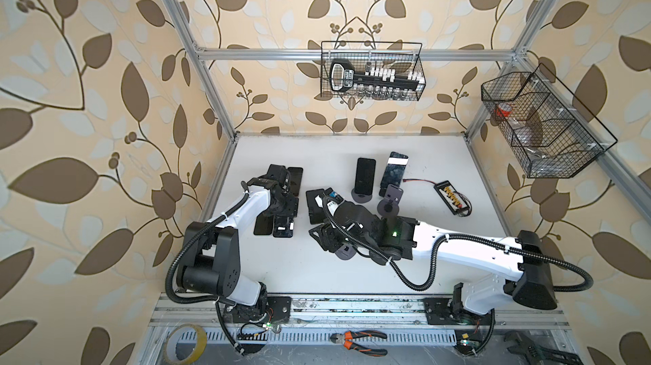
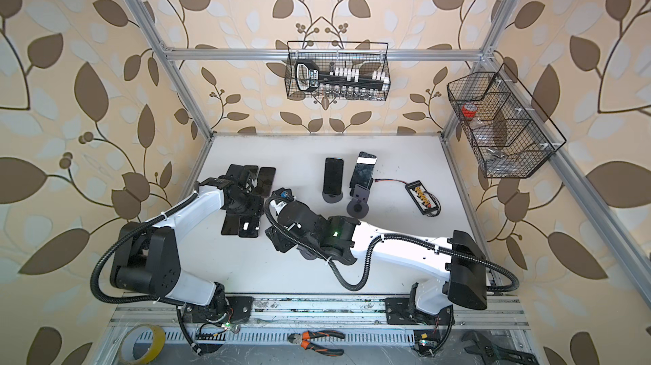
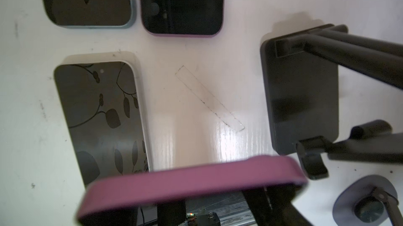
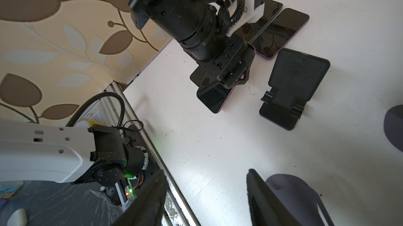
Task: Remove the phone from the phone stand
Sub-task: Place the phone at the middle-left of the table.
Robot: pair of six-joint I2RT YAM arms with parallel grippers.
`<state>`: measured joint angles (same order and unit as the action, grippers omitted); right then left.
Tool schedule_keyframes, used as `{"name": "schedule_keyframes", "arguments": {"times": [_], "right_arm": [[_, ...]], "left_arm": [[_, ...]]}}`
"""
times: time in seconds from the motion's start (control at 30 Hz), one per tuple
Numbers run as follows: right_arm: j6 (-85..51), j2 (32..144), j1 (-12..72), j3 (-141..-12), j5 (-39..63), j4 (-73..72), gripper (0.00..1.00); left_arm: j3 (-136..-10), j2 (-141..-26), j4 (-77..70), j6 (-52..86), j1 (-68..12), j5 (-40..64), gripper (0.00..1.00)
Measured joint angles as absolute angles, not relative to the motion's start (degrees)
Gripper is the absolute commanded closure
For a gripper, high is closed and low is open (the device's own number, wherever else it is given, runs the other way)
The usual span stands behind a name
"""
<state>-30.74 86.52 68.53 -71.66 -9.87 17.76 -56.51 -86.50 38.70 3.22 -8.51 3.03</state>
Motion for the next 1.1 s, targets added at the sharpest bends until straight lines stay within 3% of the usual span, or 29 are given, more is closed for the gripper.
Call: {"name": "schedule_keyframes", "arguments": {"times": [0.5, 1.1], "right_arm": [[-30.6, 87.2, 67.7, -71.7, -8.8, 17.8, 0.4], [-31.4, 87.2, 67.3, -71.7, -8.3, 17.8, 0.39]], "left_arm": [[-61.5, -97.2, 38.3, 2.9, -7.8, 6.1, 0.46], [-63.2, -101.8, 38.3, 2.0, -7.0, 6.0, 0.34]]}}
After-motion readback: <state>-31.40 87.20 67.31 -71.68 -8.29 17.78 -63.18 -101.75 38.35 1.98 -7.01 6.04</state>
